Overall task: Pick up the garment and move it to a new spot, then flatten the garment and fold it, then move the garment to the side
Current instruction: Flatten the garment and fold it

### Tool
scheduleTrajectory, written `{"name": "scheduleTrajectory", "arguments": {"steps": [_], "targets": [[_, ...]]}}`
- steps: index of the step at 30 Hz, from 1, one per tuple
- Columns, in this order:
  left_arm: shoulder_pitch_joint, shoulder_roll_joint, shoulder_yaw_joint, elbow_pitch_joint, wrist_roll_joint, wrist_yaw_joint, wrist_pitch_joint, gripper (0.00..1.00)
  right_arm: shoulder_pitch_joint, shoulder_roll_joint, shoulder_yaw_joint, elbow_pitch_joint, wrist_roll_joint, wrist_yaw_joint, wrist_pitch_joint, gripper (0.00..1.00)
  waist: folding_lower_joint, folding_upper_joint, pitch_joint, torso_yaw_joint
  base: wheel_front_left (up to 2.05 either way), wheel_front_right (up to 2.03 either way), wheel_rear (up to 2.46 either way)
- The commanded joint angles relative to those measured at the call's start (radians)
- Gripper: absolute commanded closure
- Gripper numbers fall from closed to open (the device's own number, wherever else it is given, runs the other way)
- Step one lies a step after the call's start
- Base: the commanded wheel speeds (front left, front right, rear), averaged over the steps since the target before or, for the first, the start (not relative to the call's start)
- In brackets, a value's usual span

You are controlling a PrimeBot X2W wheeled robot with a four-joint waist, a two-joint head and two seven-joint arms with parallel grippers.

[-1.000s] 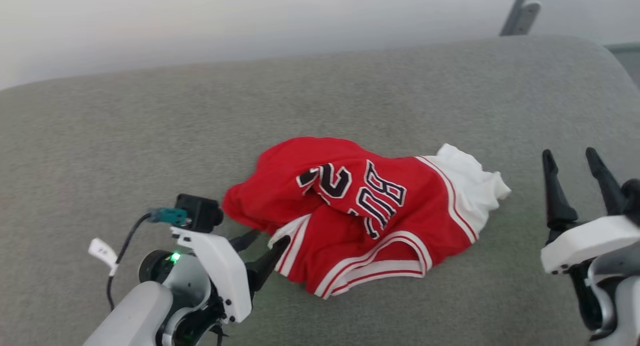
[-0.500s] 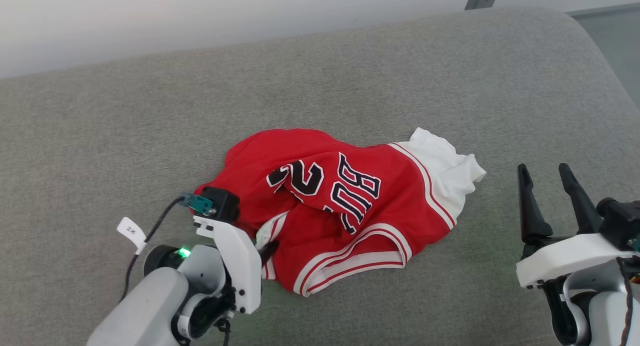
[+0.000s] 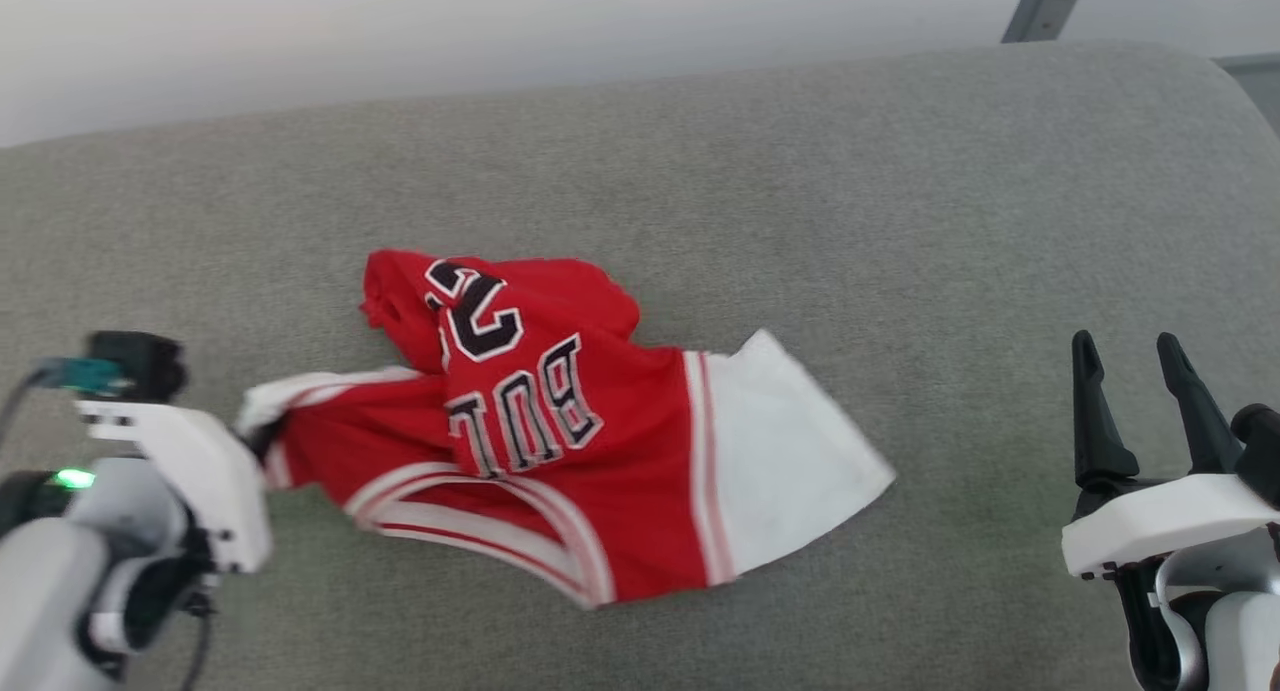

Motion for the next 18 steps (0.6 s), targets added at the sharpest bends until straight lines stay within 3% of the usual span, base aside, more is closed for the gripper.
{"name": "scheduleTrajectory", "arguments": {"steps": [1, 4, 8, 11, 18], "targets": [[0.016, 0.029, 0.024, -0.001, -0.016, 0.006, -0.014, 1.00, 0.007, 0.001, 0.000, -0.004, -0.002, 0.000, -0.004, 0.00, 0.0000, -0.0001, -0.005, 0.013, 0.00, 0.00, 0.00], [0.024, 0.068, 0.051, -0.001, -0.023, -0.008, -0.024, 1.00, 0.008, 0.001, 0.000, -0.002, -0.004, 0.000, -0.004, 0.00, 0.0000, -0.0001, -0.009, 0.025, 0.00, 0.00, 0.00], [0.034, 0.069, 0.047, -0.040, -0.037, -0.032, -0.017, 1.00, 0.006, -0.001, 0.004, 0.001, -0.003, 0.000, -0.004, 0.00, 0.0000, -0.0001, -0.015, 0.031, 0.00, 0.00, 0.00], [0.047, 0.051, 0.010, -0.117, -0.035, -0.045, 0.011, 1.00, 0.007, -0.002, 0.005, 0.002, -0.005, 0.000, -0.003, 0.00, 0.0000, -0.0001, -0.020, 0.034, 0.00, 0.00, 0.00], [0.101, -0.045, -0.159, -0.291, 0.016, -0.017, 0.098, 1.00, 0.017, 0.004, 0.004, -0.002, 0.002, 0.000, 0.009, 0.00, 0.0000, -0.0001, -0.019, 0.033, 0.00, 0.00, 0.00]]}}
